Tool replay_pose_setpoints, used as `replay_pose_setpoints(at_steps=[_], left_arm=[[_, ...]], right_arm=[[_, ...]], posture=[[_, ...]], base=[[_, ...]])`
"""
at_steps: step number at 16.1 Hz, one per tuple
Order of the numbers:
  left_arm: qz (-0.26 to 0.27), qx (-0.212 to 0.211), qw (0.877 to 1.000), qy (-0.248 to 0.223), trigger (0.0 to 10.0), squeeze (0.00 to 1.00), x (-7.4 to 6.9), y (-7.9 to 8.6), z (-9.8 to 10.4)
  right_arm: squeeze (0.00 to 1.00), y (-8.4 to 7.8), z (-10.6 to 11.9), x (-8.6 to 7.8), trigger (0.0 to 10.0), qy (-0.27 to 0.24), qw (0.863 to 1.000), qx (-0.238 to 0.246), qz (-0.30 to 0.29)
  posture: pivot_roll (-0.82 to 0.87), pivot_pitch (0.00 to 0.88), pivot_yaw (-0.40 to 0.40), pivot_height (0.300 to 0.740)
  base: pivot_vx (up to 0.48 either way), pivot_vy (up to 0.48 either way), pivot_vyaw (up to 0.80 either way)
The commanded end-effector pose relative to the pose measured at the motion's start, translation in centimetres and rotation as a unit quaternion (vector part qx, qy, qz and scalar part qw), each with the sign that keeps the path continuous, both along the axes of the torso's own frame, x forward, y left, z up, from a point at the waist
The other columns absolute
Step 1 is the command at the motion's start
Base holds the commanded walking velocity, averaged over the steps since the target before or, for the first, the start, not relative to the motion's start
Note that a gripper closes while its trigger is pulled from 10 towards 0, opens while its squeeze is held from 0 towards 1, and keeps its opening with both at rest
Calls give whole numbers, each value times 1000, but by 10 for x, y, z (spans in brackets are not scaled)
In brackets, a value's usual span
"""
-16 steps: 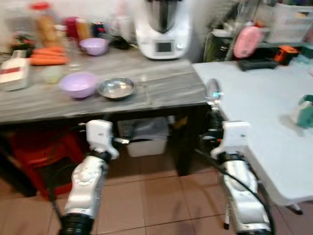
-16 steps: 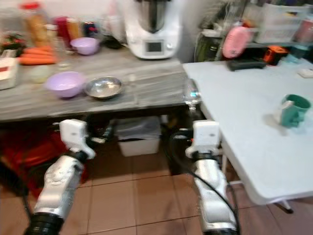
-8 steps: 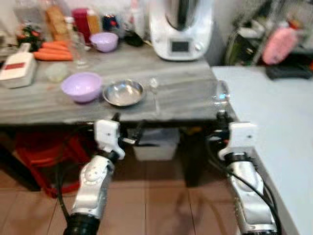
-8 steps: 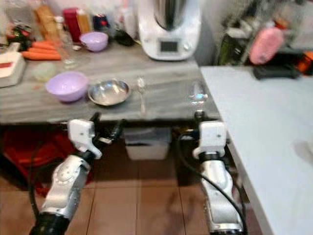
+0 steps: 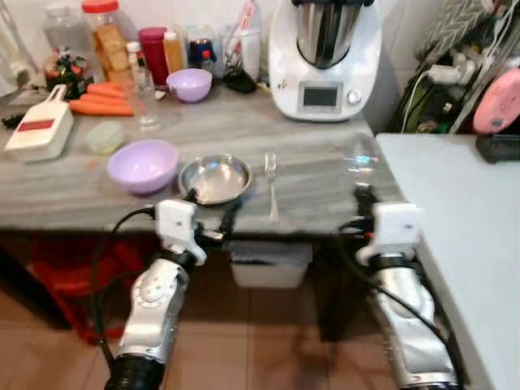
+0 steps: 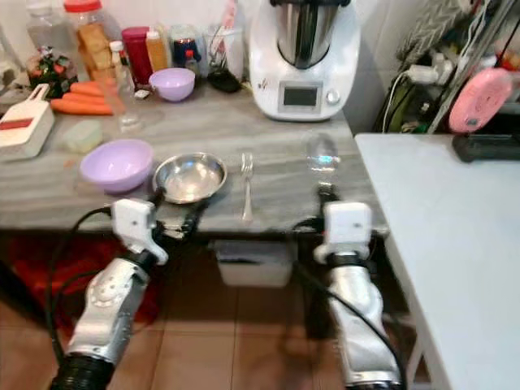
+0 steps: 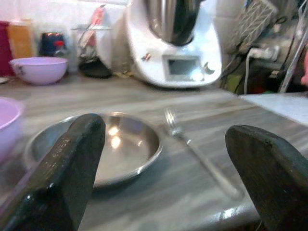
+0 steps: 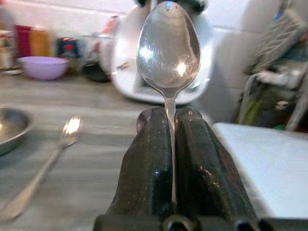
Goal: Setting the table
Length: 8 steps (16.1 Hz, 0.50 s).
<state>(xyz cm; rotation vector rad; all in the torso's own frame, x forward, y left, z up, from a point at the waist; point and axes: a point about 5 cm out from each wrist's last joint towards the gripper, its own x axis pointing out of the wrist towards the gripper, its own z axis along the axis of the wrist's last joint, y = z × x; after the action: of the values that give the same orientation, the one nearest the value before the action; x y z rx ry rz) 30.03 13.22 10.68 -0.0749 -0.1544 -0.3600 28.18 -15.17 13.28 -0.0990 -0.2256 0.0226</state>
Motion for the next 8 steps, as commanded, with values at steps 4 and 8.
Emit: replay_pose_setpoints(at_steps=[4,8], left_arm=[[14,13,1000,-8,10000,0,2,11,5],[43,25,999,-17,10000,0,-4,26,5]], right_arm=[[0,9,8,2,10000,-15,1000,12,15],[0,12,7,0,10000,-13,1000,18,21]], posture=[[10,0,9,740],[12,0,11,740]], base=[[366,0,0],[0,0,0]])
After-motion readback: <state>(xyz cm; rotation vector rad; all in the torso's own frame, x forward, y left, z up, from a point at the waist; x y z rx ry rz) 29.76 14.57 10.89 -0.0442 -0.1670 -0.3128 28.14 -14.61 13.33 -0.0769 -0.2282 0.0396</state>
